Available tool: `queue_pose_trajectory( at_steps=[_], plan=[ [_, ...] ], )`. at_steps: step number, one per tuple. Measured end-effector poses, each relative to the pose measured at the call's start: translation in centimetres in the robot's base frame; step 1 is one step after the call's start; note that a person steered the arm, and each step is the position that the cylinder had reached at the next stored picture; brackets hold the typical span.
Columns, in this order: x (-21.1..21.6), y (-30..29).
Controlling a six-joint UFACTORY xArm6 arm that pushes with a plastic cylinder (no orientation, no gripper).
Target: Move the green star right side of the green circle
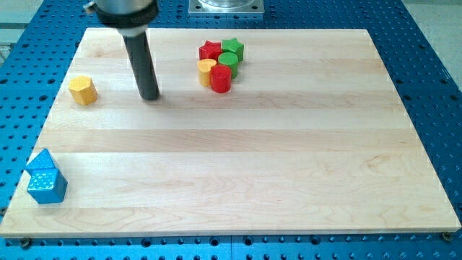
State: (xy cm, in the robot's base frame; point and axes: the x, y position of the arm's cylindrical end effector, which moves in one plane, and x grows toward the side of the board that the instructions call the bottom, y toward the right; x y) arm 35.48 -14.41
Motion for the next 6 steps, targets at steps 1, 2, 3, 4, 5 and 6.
queue_pose_trajectory(
  at_steps=[1,2,3,4,5,6],
  plan=[
    [-6.4,2.6],
    [-8.6,7.8],
    [-10.3,12.1],
    [-9.1,13.8],
    [-7.9,19.6],
    [-6.5,23.8]
  ],
)
